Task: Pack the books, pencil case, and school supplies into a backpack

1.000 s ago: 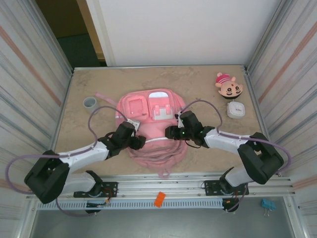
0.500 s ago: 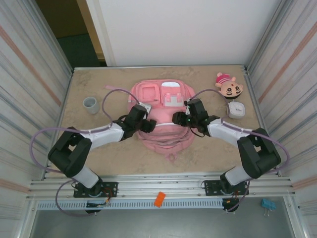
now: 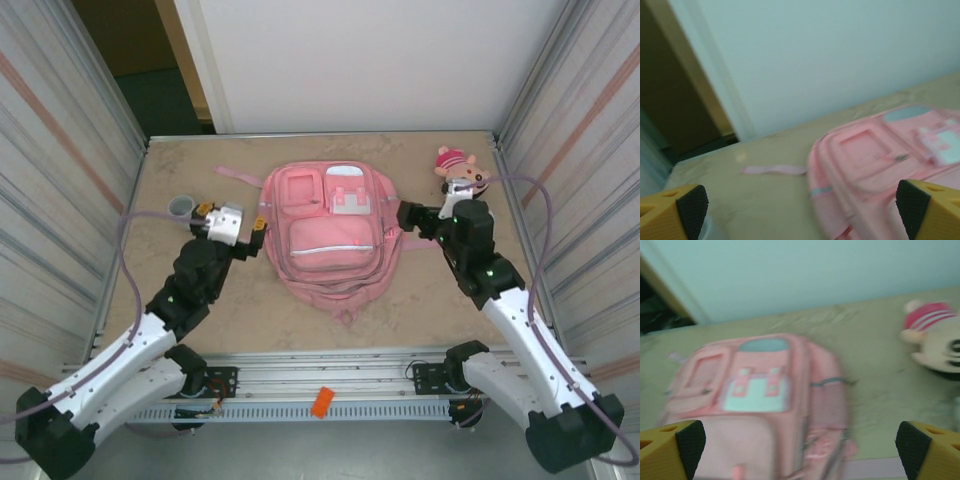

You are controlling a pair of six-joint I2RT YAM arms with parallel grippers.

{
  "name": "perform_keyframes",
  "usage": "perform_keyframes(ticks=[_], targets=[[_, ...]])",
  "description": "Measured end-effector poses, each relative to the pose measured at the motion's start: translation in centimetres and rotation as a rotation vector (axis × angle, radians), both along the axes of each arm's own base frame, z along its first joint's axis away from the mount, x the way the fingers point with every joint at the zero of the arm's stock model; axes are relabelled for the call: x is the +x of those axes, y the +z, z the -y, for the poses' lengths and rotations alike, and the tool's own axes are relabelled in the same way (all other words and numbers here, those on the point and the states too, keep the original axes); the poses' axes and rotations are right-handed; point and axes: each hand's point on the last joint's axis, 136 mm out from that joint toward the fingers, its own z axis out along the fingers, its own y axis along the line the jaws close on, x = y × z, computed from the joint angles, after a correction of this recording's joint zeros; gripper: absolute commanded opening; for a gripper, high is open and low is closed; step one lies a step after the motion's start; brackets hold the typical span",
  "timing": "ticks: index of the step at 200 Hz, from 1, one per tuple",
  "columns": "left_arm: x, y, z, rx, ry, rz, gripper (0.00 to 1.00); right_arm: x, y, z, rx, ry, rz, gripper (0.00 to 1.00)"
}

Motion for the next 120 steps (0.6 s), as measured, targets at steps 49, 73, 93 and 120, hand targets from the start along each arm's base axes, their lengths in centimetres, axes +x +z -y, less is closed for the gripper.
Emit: perform_keyframes(ticks=[49, 73, 93, 120], targets=[[-1.5, -13.1, -8.3, 0.098, 0.263, -0.173, 0.99, -0.1, -11.3, 6.9, -0.108, -0.161, -0.116, 0.99], [-1.6, -15.3, -10.7, 0.043, 0.322, -0.185, 0.99, -0.3, -16.8, 8.9, -0.117, -0.188, -0.171, 0.99], [-0.5, -15.6, -11.8, -0.031, 0.335, -0.170, 0.99, 0.1, -20.1, 9.0, -0.130, -0.160, -0.232, 0.99], [2.3, -17.1, -11.5, -0.058, 0.315, -0.208, 0.99, 2.8, -20.0, 7.6, -0.150, -0.082, -0.160, 0.99]])
